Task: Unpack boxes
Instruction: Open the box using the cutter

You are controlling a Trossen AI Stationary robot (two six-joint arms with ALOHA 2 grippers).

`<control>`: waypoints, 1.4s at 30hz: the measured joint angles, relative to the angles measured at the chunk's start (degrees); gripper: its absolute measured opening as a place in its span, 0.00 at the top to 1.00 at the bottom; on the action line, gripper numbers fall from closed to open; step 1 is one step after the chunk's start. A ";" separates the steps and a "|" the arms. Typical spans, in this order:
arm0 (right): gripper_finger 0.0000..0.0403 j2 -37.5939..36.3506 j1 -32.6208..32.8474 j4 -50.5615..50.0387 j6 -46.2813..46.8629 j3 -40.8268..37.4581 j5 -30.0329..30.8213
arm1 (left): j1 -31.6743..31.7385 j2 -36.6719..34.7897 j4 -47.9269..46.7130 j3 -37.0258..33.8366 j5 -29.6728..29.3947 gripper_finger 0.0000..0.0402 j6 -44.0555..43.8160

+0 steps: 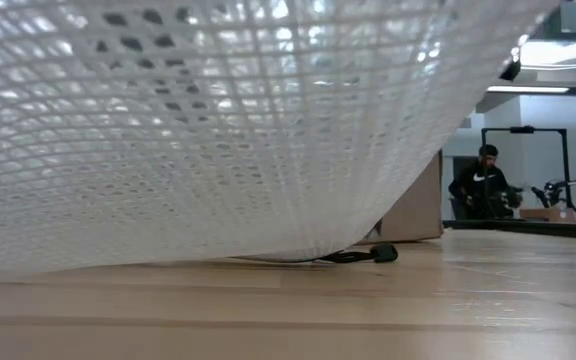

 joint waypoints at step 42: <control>0.73 -0.80 8.69 -16.11 15.07 4.22 7.59 | 1.67 0.00 4.02 0.06 0.02 0.36 -0.58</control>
